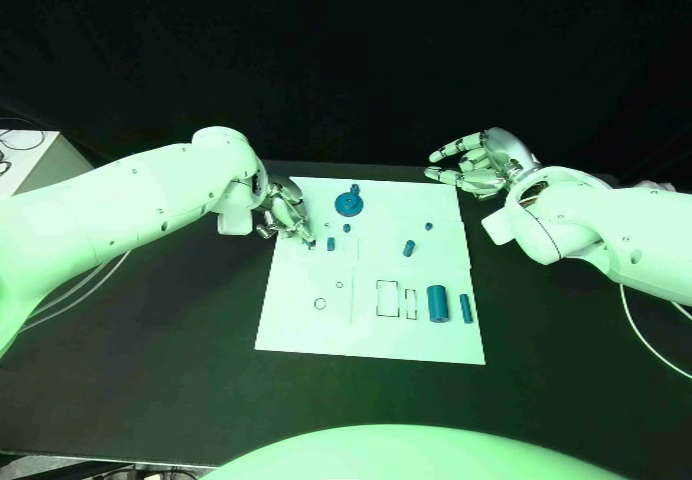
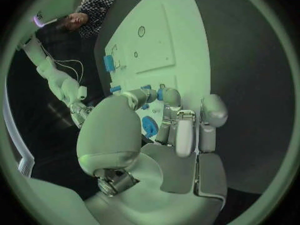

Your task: Assemble the parts on the task board

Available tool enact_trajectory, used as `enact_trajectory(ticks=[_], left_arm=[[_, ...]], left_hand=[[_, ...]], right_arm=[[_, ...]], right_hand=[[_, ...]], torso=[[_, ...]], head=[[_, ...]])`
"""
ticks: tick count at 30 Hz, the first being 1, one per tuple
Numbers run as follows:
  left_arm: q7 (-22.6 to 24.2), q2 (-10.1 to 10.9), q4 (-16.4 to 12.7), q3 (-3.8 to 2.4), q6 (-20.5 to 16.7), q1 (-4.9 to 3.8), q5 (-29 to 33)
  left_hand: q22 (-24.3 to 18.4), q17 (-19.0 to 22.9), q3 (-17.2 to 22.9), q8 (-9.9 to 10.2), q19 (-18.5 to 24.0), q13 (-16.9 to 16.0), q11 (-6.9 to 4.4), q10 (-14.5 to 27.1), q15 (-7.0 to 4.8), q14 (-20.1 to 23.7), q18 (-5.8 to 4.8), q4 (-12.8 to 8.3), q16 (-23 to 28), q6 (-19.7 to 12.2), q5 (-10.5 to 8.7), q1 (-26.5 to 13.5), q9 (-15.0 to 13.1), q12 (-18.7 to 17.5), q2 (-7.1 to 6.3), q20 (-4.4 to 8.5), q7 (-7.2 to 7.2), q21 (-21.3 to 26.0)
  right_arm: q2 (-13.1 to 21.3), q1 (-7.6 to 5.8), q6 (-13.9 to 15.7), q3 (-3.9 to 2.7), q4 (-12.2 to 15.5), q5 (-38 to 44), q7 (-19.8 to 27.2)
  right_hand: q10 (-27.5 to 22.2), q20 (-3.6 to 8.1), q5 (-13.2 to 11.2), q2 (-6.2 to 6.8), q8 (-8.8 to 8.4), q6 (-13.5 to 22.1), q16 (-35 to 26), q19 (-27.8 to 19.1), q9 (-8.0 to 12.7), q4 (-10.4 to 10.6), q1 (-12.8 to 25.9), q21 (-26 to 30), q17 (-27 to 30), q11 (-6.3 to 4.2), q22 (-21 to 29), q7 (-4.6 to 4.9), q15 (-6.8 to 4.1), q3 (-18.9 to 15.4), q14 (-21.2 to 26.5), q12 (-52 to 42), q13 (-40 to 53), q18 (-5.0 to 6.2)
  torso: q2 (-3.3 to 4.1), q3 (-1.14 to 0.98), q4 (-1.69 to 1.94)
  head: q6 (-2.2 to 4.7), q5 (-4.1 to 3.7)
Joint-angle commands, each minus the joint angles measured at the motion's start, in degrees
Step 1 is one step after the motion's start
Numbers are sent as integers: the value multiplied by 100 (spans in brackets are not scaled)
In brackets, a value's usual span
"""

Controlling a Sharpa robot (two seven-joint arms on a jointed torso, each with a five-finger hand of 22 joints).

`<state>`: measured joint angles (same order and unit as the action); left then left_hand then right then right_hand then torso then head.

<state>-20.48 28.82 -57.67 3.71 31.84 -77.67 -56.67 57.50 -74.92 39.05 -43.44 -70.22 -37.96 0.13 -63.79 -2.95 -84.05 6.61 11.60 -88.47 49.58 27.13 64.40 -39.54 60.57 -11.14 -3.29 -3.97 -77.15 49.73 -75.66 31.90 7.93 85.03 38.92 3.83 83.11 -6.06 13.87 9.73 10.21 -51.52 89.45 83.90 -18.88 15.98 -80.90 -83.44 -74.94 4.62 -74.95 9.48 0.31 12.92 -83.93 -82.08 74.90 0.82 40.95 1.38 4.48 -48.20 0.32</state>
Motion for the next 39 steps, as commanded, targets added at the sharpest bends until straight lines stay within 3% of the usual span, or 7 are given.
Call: enact_trajectory(ticks=[1,13,39], left_arm=[[62,-22,2,13,62,1,-60],[83,-2,-43,22,100,4,-26],[13,104,-106,-35,165,-8,265]], left_hand=[[-1,-1179,1461,-17,-2,-2,-21,-21,-35,-447,7,-1498,-8,42,26,0,-5,27,36,20,-13,-35],[13,-1194,1459,-10,-4,-3,-20,-19,-34,-453,5,-1507,-15,45,29,-8,-1,27,42,20,-15,-42],[44,-1216,1460,-8,-18,-32,-21,-35,-33,-463,-2,-1519,-25,52,38,-13,0,45,45,19,-14,-56]], right_arm=[[-4,3,-56,-1,-2,20,22],[-14,6,-60,-1,-10,20,23],[-16,11,-71,-1,-17,20,17]], right_hand=[[-11,2,-27,19,21,53,-21,275,-1,0,43,31,-1381,4,-843,7,-6,23,-570,-5,871,116],[-11,2,-27,19,21,53,-21,275,-1,0,43,31,-1381,4,-843,7,-6,23,-570,-5,871,116],[-11,2,-27,19,21,53,-21,275,-1,0,43,31,-1381,4,-843,7,-6,23,-570,-5,871,116]], torso=[[2,4,-1],[4,2,0],[-2,2,9]], head=[[-2,-4],[-11,-10],[-15,-7]])
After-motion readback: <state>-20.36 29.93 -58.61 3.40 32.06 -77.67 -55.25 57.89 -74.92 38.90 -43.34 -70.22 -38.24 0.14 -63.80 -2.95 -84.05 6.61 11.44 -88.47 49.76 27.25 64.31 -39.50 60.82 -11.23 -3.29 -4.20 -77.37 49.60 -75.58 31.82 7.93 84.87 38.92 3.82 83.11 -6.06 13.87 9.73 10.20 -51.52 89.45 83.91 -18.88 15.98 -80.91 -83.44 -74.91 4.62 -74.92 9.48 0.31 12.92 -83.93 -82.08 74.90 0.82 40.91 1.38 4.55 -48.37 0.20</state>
